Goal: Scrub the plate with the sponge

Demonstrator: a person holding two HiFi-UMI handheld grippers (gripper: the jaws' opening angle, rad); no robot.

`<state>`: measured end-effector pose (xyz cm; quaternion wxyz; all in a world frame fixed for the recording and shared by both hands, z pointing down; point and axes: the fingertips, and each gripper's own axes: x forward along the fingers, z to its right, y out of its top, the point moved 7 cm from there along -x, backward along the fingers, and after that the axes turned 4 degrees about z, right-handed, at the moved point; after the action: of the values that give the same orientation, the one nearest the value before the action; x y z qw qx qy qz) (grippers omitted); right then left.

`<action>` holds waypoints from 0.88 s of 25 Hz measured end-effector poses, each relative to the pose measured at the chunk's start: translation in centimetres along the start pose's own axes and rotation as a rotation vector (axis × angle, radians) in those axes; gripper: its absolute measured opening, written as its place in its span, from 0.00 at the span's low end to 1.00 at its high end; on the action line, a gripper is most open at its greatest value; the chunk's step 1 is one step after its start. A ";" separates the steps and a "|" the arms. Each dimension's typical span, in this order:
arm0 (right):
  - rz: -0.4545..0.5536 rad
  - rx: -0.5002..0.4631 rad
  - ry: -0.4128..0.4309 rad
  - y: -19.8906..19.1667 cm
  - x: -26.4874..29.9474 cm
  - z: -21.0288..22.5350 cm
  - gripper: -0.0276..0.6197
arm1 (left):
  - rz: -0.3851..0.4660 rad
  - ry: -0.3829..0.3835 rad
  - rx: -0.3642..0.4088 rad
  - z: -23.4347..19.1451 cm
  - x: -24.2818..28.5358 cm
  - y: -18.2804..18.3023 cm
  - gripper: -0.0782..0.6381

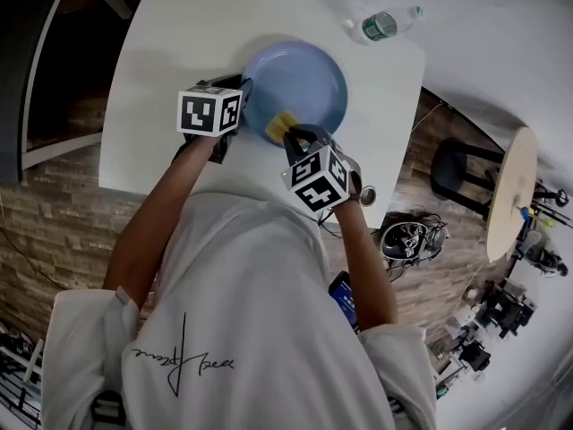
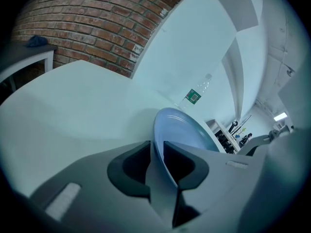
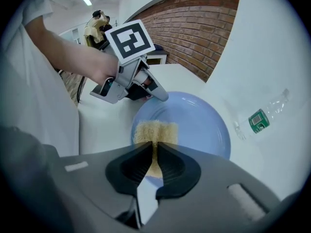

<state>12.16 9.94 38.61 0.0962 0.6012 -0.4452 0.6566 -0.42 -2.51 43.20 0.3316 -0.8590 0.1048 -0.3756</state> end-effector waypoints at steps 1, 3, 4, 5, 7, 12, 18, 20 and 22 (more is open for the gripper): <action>0.007 0.012 -0.002 -0.1 -0.3 -0.2 0.10 | -0.001 -0.003 -0.004 0.0 -0.2 0.0 0.25; 0.018 0.032 -0.001 -0.4 -0.8 -0.5 0.10 | -0.018 -0.005 0.020 -0.1 -0.6 -0.3 0.31; 0.023 0.039 -0.001 -0.6 -1.0 -0.5 0.10 | -0.027 -0.002 0.041 -0.1 -0.9 -0.4 0.33; 0.027 0.044 -0.003 -0.8 -1.2 -0.6 0.10 | -0.030 0.000 0.058 -0.1 -1.2 -0.5 0.33; 0.033 0.054 -0.012 -1.3 -1.6 -0.4 0.10 | -0.013 0.002 0.071 0.1 -2.0 -0.3 0.33; 0.075 0.103 -0.031 -1.8 -2.9 -0.4 0.09 | 0.070 -0.035 0.093 2.1 -5.0 1.0 0.31; 0.153 0.164 -0.051 -2.5 -4.6 -0.6 0.09 | 0.101 -0.134 0.126 5.5 -7.1 1.0 0.30; 0.209 0.215 -0.069 -2.6 -5.4 -0.6 0.09 | 0.116 -0.161 0.151 6.5 -8.0 0.9 0.29; 0.263 0.279 -0.095 -3.0 -6.3 -0.3 0.09 | 0.134 -0.181 0.173 7.1 -8.7 0.9 0.23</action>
<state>15.56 14.50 34.52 -0.0960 0.5756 -0.4286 0.6898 -1.31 4.04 34.11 0.4368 -0.8487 0.0988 -0.2815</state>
